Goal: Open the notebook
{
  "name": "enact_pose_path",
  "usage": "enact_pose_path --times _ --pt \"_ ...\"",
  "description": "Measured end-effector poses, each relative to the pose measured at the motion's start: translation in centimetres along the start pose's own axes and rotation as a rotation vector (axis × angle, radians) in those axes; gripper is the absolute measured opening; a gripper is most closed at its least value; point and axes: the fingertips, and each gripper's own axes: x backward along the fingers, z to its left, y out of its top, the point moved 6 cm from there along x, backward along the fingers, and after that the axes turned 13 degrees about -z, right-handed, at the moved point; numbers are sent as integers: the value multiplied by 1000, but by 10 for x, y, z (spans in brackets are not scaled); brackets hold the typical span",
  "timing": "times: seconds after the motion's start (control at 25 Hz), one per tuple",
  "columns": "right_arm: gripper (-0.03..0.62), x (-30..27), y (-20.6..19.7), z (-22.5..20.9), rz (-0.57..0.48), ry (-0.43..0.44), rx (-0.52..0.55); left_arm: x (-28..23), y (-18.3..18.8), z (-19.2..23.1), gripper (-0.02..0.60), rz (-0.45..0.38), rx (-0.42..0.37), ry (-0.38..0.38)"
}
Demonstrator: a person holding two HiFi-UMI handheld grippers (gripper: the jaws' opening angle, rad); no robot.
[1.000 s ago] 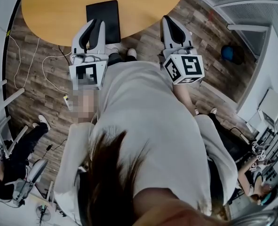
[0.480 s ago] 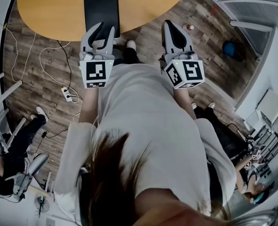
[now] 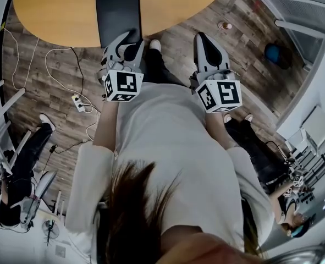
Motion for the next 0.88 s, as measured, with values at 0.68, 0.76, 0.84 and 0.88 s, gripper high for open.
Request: enact_pose_path --times 0.68,0.76,0.84,0.88 --pt "3 11 -15 -4 38 -56 -11 -23 -42 -17 204 157 -168 -119" --pt "3 11 -16 -4 41 -56 -13 -25 -44 -17 206 170 -181 -115" --pt "3 11 -16 -4 42 -54 -12 -25 -43 -17 207 174 -178 -109" --pt "3 12 -16 -5 42 -53 -11 -25 -43 -17 209 174 -173 -106"
